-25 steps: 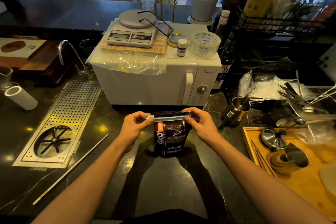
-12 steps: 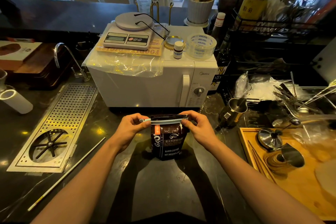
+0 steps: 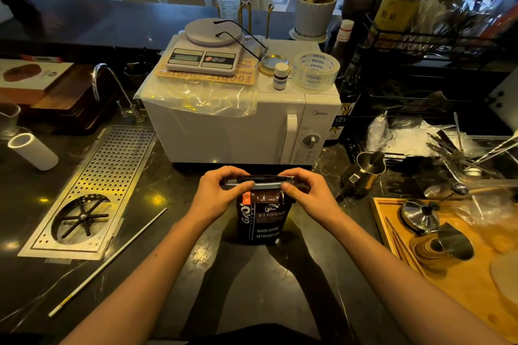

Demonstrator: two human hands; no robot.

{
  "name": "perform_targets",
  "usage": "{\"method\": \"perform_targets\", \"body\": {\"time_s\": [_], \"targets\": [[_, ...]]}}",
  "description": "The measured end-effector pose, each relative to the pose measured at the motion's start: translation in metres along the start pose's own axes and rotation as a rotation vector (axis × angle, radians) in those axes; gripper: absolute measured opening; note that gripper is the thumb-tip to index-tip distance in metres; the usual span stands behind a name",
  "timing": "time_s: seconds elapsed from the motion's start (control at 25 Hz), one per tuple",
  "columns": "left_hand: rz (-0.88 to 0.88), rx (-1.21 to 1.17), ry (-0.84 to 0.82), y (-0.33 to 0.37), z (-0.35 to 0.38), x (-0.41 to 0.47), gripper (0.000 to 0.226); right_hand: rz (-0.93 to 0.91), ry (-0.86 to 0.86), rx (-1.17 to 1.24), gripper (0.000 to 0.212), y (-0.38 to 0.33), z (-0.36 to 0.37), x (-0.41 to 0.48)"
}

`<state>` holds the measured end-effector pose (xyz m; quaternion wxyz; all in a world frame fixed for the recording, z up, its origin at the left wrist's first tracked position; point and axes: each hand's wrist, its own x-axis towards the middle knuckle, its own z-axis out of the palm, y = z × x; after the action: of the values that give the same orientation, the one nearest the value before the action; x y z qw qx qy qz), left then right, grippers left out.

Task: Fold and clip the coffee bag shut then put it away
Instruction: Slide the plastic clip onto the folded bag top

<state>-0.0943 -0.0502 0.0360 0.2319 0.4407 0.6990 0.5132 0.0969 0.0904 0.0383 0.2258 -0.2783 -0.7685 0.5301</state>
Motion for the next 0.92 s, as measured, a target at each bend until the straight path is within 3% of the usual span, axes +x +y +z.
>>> {"method": "perform_targets", "body": {"time_s": [0.28,0.92], "targets": [[0.127,0.050,0.028,0.016,0.019,0.004,0.012,-0.180,0.080,-0.160,0.015,-0.015,0.016,0.005],[0.165,0.068,0.125,0.010,0.030,-0.003,0.004,-0.133,0.259,-0.126,0.006,-0.016,0.040,0.006]]}}
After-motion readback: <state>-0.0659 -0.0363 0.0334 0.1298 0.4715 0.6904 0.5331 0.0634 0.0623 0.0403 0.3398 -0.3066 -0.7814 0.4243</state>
